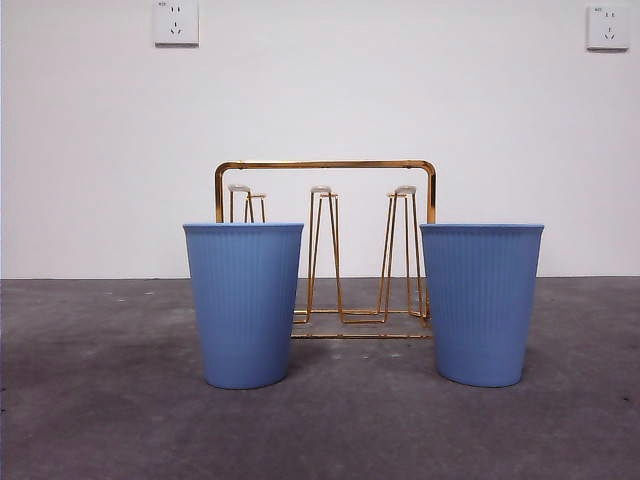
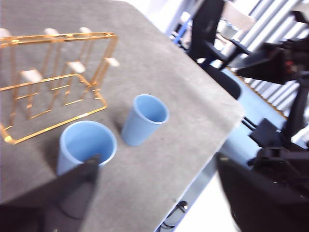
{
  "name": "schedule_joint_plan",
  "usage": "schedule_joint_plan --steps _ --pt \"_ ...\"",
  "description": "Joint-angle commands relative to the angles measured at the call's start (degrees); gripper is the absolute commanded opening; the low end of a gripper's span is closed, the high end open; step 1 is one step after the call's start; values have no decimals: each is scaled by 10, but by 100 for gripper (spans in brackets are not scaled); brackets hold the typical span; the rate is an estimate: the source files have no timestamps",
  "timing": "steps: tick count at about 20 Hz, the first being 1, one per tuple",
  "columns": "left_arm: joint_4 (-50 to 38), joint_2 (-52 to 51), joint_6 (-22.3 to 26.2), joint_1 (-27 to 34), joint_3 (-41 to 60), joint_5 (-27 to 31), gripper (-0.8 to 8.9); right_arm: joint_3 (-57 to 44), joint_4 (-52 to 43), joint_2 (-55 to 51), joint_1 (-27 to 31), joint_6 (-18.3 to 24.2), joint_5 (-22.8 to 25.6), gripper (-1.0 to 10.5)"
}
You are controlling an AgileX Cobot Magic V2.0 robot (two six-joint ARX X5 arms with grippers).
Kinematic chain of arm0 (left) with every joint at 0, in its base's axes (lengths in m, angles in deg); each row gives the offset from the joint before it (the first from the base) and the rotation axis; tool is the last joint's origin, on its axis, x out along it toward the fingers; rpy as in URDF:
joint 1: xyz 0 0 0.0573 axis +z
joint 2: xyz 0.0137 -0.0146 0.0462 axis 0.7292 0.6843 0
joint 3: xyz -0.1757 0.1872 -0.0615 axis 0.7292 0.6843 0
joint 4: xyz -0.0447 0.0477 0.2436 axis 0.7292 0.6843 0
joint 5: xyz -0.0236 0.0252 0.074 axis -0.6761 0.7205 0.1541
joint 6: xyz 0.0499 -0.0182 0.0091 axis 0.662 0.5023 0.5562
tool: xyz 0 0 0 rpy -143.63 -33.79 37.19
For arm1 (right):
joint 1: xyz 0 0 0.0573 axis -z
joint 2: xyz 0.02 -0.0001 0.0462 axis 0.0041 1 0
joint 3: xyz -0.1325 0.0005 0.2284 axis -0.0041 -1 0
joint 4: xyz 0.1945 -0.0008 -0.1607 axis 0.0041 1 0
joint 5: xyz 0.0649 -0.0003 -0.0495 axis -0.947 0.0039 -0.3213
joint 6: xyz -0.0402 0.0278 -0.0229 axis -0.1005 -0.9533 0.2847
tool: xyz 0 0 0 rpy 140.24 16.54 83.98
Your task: Pick up cup 1,put cup 1 in the cup rack,pick up cup 2,put cup 2 in the cup rack
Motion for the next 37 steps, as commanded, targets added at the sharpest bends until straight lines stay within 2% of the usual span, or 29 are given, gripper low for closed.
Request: schedule_joint_plan --steps 1,5,10,16,18,20,23,24,28,31,33,37 --pt "-17 5 -1 -8 -2 -23 721 4 -7 24 -4 -10 -3 569" --pt "-23 11 -6 -24 -5 -35 720 4 -18 96 -34 -23 2 567" --pt "-35 12 -12 -40 -5 -60 720 4 -62 211 -95 -38 57 566" --pt "-49 14 -23 -50 -5 -63 720 23 -103 324 -140 -52 123 562" --pt "-50 17 -23 -52 -5 -64 720 23 -121 350 -145 -55 124 556" --pt "-50 19 -25 -52 -5 -76 720 23 -127 374 -147 -58 127 450" --pt "-50 23 -25 -52 -5 -78 720 23 -132 403 -147 -65 127 425" --pt "-50 25 -25 -52 -5 -78 720 23 -132 410 -147 -65 127 384" --pt "-50 34 -25 -59 -5 -78 720 23 -136 424 -147 -62 117 84" --pt "-52 43 -26 -63 -5 -78 720 23 -145 426 -147 -61 92 55" --pt "-52 49 -30 -63 -5 -78 720 23 -148 426 -147 -48 90 -19" --pt "-68 56 -47 -64 -5 -81 720 23 -138 422 -146 -34 91 -16"
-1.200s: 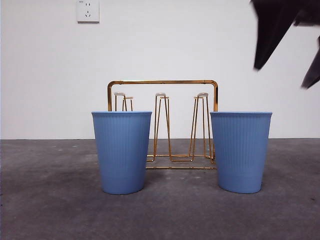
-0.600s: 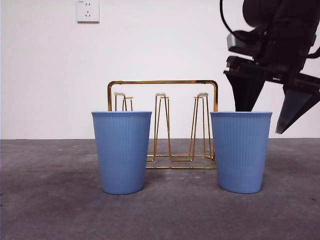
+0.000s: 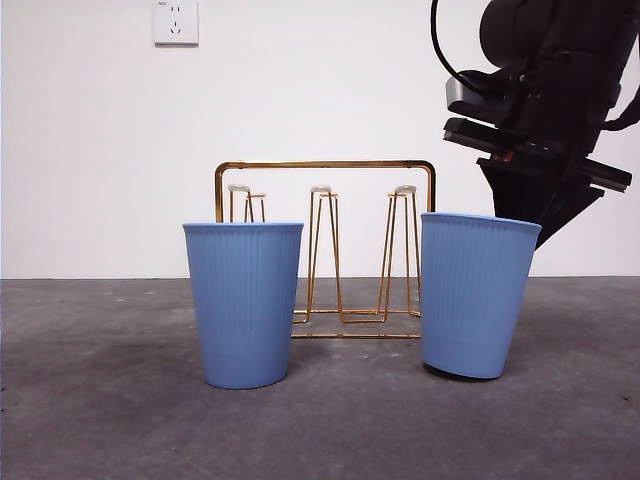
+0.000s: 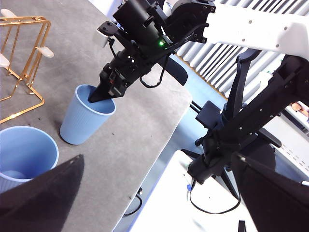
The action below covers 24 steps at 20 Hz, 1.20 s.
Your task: Pick up cup 1,put cup 1 in the cup rack,pick up cup 2,put cup 2 in the cup rack
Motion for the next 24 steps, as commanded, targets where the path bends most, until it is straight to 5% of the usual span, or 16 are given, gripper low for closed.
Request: schedule_joint_plan --steps 1,6,13,19,24 --pt "-33 2 -28 -5 -2 -20 720 3 12 -6 0 19 -2 -16" --pt "-160 3 -121 -21 -2 -49 720 10 14 -132 0 20 -22 -16" --pt "-437 21 -289 -82 -2 -40 720 113 -103 -354 0 -49 -141 -16" --pt "-667 51 -379 -157 -2 47 720 165 -217 -405 0 -97 -211 -16" --pt "-796 93 -395 -224 -2 127 720 169 -316 -414 -1 -138 -256 -16"
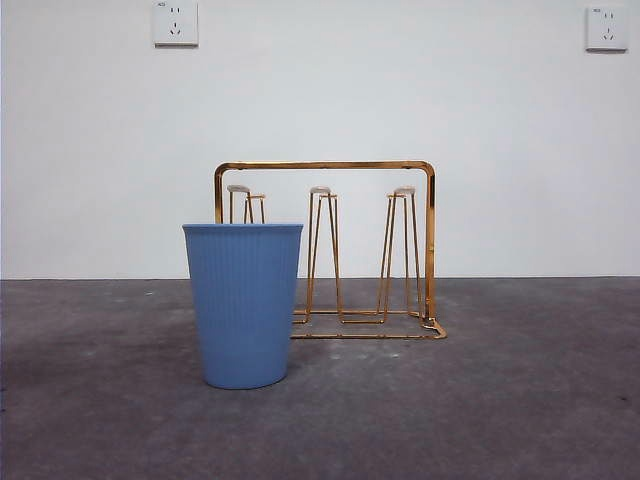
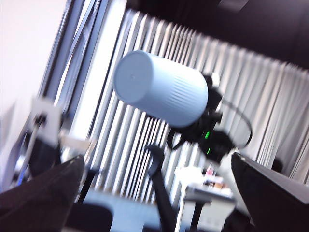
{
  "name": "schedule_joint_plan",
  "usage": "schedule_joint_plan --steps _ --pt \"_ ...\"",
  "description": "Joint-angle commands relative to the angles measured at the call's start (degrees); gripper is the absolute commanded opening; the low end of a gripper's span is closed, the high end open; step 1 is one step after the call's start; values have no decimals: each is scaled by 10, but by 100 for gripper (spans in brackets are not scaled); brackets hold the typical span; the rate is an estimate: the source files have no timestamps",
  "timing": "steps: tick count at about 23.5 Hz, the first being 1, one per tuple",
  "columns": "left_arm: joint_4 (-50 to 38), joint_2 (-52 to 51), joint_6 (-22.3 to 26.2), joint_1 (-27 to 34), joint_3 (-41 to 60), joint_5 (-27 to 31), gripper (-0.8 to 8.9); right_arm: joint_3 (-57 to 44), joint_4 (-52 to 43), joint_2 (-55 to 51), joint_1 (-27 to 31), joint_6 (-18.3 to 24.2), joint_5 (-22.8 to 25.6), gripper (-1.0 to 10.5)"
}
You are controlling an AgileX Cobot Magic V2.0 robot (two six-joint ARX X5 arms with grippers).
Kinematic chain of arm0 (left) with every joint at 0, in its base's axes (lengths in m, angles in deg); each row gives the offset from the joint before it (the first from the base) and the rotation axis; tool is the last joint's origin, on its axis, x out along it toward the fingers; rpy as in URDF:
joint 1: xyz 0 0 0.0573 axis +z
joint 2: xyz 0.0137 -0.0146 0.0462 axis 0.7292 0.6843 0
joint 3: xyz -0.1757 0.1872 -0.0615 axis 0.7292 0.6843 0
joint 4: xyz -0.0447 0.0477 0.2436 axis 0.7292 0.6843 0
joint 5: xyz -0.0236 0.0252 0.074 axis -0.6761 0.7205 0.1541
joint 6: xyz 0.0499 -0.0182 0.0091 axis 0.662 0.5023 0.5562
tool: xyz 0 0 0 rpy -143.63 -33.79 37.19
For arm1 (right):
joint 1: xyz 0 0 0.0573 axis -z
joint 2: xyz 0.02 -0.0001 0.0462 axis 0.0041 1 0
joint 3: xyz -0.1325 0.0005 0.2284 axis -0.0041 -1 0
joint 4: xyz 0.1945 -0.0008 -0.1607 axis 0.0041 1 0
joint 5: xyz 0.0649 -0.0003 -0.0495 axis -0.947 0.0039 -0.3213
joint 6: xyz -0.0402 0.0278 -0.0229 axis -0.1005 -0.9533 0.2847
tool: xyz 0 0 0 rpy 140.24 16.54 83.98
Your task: Pick up cup 1,put cup 1 in the cup rack,pick up cup 2,put cup 2 in the cup rack
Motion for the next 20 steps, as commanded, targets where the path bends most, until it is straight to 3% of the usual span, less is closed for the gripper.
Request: schedule_joint_plan --steps 1,7,14,20 --pt "-67 24 -20 -36 -1 43 720 -5 -41 6 -1 -44 -17 -16" --pt "-203 89 -20 -113 -1 130 720 -5 -101 19 -7 -73 -42 -16" --pt "-322 150 -20 -149 -2 217 720 -5 -152 46 -67 -75 -43 -16" --pt "-406 186 -31 -162 -7 252 720 -5 -168 84 -129 -54 -4 -16"
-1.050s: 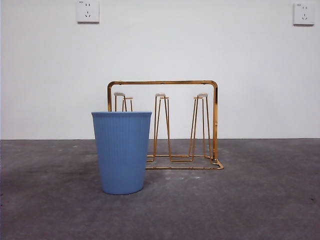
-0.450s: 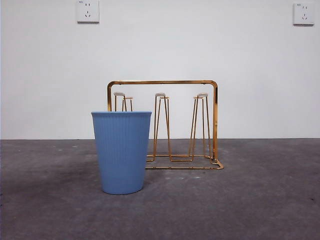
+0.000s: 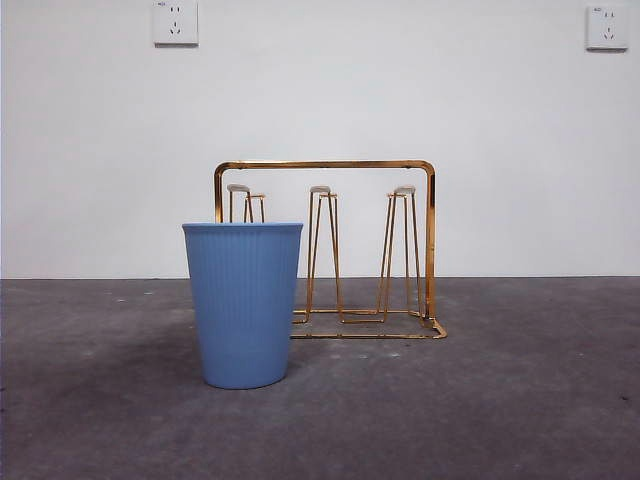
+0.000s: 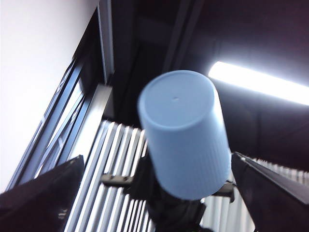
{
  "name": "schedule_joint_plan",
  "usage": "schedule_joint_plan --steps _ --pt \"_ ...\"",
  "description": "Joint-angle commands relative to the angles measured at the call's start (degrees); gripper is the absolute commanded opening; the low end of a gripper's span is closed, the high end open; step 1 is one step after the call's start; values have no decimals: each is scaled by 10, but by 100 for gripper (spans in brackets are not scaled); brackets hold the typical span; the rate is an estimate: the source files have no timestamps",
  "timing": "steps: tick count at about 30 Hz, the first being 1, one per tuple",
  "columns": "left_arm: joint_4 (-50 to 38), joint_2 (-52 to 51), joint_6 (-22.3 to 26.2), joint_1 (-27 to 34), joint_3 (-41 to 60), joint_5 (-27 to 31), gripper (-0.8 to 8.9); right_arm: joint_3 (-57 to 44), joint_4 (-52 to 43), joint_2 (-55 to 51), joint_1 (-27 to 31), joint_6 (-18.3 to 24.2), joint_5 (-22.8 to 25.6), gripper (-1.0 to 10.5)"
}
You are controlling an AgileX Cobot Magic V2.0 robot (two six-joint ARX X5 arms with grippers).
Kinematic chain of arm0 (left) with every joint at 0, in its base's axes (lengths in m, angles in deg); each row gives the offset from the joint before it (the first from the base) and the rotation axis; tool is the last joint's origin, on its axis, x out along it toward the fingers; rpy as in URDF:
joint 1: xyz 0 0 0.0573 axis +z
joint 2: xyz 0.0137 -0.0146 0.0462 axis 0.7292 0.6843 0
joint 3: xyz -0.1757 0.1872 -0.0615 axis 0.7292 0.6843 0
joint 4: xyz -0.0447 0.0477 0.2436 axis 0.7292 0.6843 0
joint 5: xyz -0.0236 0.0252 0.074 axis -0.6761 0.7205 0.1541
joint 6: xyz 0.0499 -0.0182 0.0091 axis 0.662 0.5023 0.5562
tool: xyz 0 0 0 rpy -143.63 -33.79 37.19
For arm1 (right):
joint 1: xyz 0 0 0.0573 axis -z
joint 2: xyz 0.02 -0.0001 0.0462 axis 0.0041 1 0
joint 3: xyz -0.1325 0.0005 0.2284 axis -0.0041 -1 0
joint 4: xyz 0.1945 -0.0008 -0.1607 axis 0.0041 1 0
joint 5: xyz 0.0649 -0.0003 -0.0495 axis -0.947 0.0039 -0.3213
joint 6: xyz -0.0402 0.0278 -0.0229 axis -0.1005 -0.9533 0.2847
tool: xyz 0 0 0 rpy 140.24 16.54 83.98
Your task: Pick up cup 1,put cup 1 in the cup rack,pick up cup 2,put cup 2 in the cup rack
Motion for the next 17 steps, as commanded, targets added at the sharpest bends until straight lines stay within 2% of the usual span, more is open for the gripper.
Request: schedule_joint_plan --steps 1,9,15,17 --pt "-23 8 -8 -3 -9 12 720 -4 -15 20 -24 9 8 -16" --pt "-64 9 -8 -2 -13 33 720 -4 -24 61 -75 38 30 -16" --pt "-66 9 -8 -2 -18 33 712 -4 -22 76 -86 50 38 -16" --pt "-60 9 -7 -2 -21 33 600 -4 -22 79 -86 52 38 -16"
